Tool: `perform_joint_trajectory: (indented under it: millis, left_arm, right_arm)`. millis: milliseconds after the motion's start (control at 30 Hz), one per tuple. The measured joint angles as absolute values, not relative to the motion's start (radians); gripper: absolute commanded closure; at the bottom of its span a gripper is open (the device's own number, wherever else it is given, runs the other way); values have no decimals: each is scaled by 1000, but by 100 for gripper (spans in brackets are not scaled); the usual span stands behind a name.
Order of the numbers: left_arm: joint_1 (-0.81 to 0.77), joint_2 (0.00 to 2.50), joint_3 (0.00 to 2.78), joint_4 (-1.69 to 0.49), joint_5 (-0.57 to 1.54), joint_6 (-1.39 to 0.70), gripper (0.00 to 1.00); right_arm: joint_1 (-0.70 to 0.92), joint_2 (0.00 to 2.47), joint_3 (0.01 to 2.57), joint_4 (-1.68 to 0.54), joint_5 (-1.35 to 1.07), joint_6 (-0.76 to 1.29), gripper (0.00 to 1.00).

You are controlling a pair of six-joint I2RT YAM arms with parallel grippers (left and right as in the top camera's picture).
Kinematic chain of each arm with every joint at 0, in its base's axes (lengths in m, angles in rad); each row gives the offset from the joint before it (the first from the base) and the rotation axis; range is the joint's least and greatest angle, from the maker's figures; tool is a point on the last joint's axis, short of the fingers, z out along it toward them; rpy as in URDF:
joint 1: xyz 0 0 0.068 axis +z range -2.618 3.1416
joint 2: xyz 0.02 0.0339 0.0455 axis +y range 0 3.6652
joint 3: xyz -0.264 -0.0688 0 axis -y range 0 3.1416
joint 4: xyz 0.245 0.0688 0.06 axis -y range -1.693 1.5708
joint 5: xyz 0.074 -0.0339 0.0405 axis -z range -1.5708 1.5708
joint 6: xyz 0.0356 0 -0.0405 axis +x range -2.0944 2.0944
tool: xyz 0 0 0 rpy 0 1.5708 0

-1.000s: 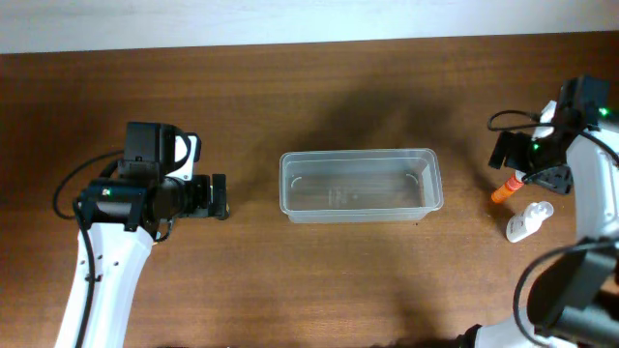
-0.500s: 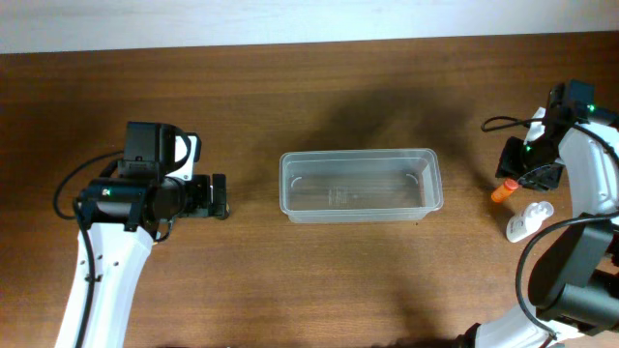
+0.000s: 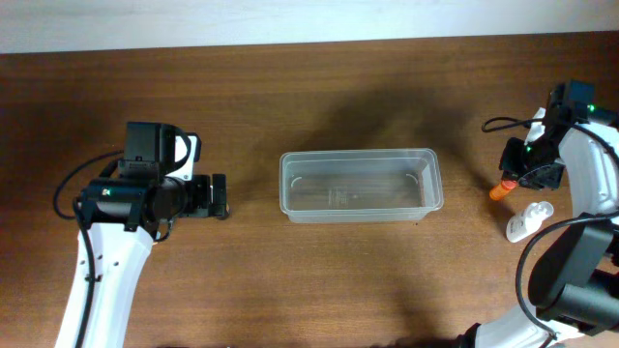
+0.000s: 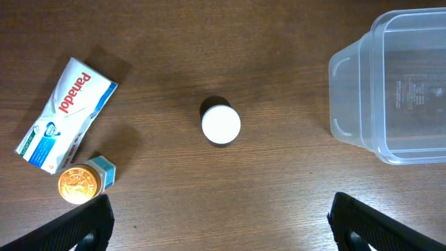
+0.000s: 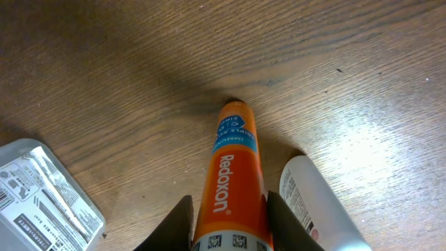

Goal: Pack container
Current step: 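Reach the right gripper to the orange Redoxon tube and grasp it, then carry the Redoxon tube into the container and release it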

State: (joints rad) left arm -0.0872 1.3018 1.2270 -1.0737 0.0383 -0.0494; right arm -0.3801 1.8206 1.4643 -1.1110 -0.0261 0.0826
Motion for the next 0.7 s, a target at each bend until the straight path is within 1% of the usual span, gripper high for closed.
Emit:
perform_joint_trajectory:
  millis: [100,300,433,600,700]
  left_arm:
    - [-87,1302,1227,-1074,39,-49,1]
    - [-87,1302,1227,-1074,38,-49,1]
    - [-87,1302,1227,-1074,38,-49,1]
    - [-87,1302,1227,-1074,39,-49,1]
    - [-87,1302,1227,-1074,39,-49,0]
  right_arm:
    - [-380,1821,1464,-1111,-24,82,80]
    - [-378,1821,1473,-1138,-37,77,80]
    - [-363,1811,1525,-1204,-55,55,79]
    - [-287,1743,1649,-1372,-79,1,79]
    - [-208,1677,1736,-1441,-90,-23,80]
